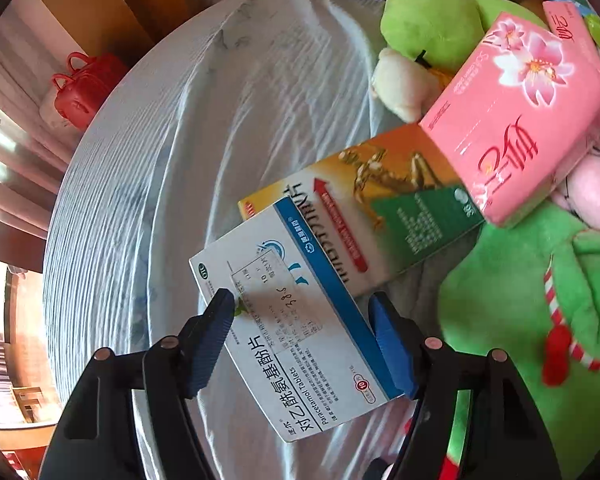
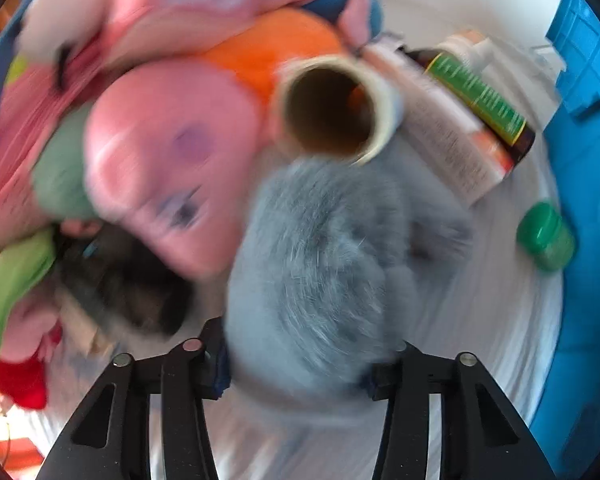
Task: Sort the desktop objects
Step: 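Grasp the white paracetamol box with the left tool while the right tool grasps the grey plush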
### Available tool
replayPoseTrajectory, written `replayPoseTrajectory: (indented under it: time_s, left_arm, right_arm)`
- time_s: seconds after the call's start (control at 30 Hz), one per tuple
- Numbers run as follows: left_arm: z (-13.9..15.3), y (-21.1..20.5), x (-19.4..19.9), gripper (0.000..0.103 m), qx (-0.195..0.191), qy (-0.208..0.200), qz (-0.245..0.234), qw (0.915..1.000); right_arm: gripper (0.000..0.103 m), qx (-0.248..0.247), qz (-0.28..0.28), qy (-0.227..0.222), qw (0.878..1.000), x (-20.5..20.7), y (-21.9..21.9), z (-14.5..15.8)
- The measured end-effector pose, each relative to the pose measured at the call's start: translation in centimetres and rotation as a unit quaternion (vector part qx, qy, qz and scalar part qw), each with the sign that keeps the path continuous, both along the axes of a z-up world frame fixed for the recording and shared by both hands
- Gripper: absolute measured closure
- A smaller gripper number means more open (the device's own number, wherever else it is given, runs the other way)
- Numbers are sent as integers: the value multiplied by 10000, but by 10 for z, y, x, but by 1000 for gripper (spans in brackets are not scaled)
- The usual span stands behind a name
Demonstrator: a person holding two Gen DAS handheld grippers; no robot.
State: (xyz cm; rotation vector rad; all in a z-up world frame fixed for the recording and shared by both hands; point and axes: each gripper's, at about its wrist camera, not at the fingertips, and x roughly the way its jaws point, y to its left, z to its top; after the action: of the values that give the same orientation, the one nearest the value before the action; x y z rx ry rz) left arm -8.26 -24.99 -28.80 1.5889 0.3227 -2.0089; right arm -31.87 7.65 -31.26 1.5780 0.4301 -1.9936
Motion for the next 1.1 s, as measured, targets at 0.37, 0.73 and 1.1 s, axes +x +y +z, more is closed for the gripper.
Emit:
replayPoseTrajectory:
  time_s: [0.37,0.73,1.1]
  left_arm:
    - [1,-41,21,32,264,362,1030,9937]
    - [-34,-71,31,32,763,380,1418,9862]
    - [34,-39,35,32,2,1237,918,9881]
  right_arm:
    - [16,-190,-228,41,9996,14,12,17]
    - [13,102,-524,106,9985,-8,-2,6]
    - [65,-267,-378,304,9985,22,-2,27]
